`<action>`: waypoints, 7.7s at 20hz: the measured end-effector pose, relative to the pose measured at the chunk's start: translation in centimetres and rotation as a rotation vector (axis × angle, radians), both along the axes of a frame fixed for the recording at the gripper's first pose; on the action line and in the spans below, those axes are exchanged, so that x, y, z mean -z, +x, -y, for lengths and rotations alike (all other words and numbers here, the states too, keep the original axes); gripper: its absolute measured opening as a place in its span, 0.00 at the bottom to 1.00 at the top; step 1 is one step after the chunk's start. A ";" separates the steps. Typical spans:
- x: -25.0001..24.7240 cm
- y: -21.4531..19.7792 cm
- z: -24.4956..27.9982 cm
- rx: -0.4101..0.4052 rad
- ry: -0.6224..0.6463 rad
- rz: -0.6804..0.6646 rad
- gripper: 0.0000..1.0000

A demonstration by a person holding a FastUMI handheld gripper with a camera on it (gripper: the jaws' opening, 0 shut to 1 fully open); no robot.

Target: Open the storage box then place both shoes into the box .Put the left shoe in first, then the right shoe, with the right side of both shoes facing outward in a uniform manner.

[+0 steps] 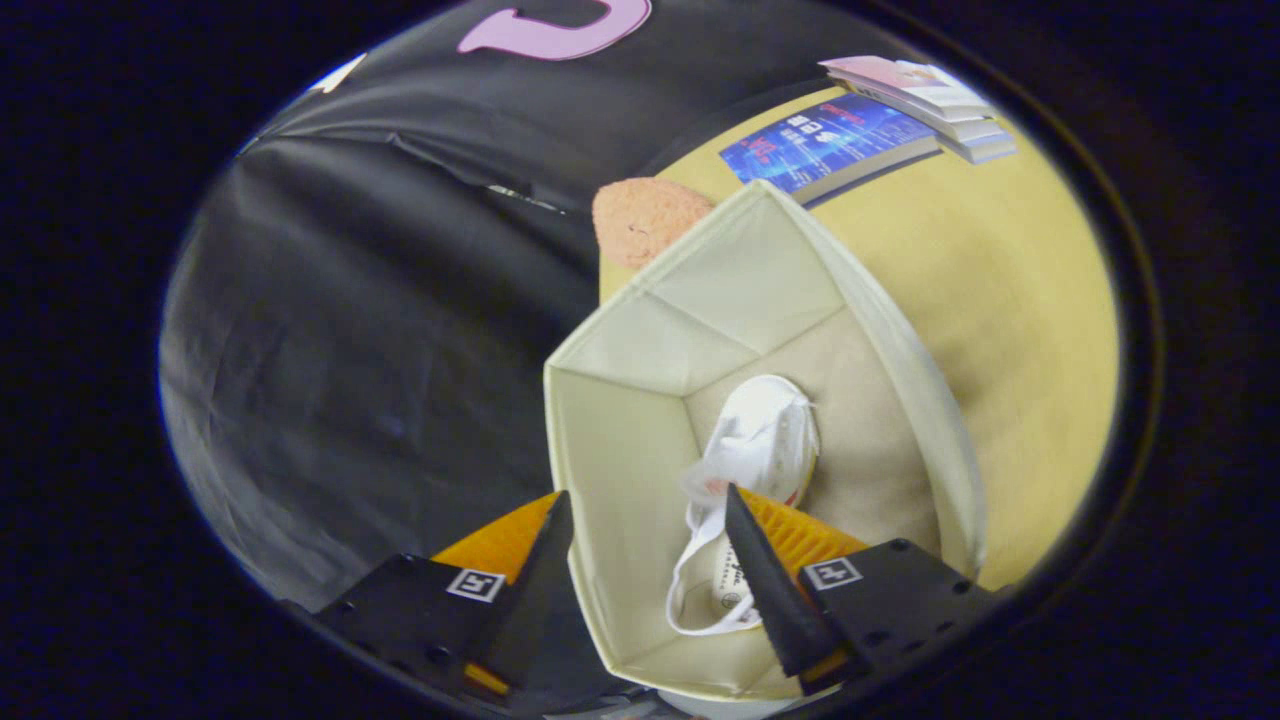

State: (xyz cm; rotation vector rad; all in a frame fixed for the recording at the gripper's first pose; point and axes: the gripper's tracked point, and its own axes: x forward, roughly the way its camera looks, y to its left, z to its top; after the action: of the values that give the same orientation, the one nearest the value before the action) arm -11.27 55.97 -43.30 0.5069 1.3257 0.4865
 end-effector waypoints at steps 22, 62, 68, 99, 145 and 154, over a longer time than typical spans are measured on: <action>-16.2 4.4 19.2 -0.111 -0.004 0.240 1.00; 6.2 2.7 55.6 -0.074 -0.940 0.306 0.83; 7.1 5.0 55.5 -0.053 -0.949 0.390 0.81; 8.6 7.1 58.1 0.149 -0.640 0.290 0.03; -9.1 6.1 12.0 0.200 0.148 0.156 0.03; -3.2 4.1 9.9 0.177 -0.098 0.229 0.03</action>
State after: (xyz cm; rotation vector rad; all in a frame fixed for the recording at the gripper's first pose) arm -7.16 46.05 -40.13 0.4680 1.0690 0.3212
